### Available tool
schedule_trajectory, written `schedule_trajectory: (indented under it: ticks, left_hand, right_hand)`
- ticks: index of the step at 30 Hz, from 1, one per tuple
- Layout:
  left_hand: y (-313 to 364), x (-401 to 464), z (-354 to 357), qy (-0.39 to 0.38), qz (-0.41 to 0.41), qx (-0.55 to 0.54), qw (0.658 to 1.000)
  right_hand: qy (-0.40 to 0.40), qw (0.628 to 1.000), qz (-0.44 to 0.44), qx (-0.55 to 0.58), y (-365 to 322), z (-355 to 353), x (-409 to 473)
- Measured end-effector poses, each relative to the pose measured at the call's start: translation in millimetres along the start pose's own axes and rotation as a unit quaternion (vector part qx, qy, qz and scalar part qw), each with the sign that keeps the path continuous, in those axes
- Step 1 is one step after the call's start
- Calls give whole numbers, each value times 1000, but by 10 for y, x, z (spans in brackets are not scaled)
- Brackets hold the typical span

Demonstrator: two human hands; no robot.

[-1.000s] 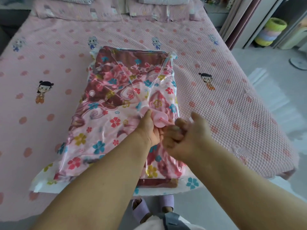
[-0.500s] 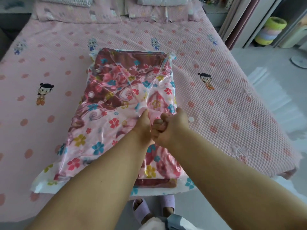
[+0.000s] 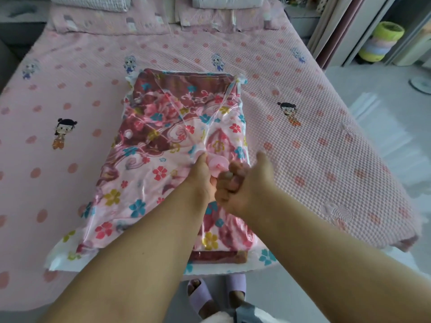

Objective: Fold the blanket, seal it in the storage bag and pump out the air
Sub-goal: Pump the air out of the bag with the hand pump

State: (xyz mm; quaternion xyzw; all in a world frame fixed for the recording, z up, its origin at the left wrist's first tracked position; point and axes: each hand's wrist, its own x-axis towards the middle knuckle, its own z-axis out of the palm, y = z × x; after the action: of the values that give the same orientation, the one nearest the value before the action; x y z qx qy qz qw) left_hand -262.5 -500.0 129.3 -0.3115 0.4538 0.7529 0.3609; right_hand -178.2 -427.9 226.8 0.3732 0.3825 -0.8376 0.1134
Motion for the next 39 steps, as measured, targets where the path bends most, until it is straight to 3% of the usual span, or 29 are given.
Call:
schedule_trajectory:
  ticks: [1, 5, 8, 11, 13, 17, 21, 23, 25, 29, 33, 35, 36, 39]
  left_hand:
    - [-12, 9, -26, 9, 0, 1, 1000]
    - [-24, -40, -25, 28, 10, -2, 1000]
    - [-23, -68, 30, 6, -6, 3, 1000]
    - [-11, -28, 14, 8, 11, 15, 1000]
    - [-8, -39, -13, 22, 38, 23, 999]
    - [-9, -57, -14, 31, 22, 3, 999]
    - [30, -59, 64, 24, 5, 14, 1000]
    - [10, -16, 28, 7, 7, 15, 1000]
    - [-26, 9, -13, 14, 12, 7, 1000]
    - [-20, -39, -1, 46, 4, -8, 999]
    - [11, -91, 110, 23, 3, 4, 1000]
    - [7, -66, 74, 27, -8, -31, 999]
    - [0, -58, 54, 30, -11, -26, 999]
    - [2, -73, 12, 55, 1, -14, 998]
  right_hand:
    - [-2, 998, 47, 38, 10, -40, -93]
    - [30, 995, 78, 56, 2, -133, -193]
    - [66, 994, 63, 60, -16, 173, 166]
    - [14, 1000, -8, 3, 38, 40, 166]
    - [5, 997, 62, 43, 32, -2, -69]
    - [39, 993, 92, 65, -1, -94, -197]
    - [66, 994, 59, 65, -27, 217, 261]
    - [19, 1000, 6, 14, 28, 67, 237]
    - [-6, 997, 63, 44, 35, -34, 3]
    - [23, 994, 92, 56, -20, -177, -193]
    - [59, 994, 62, 61, -62, 195, 285]
    - [16, 1000, 9, 12, 11, 81, 265]
    - [-11, 999, 24, 27, 27, 25, 148]
    - [3, 995, 91, 30, 38, -115, -192]
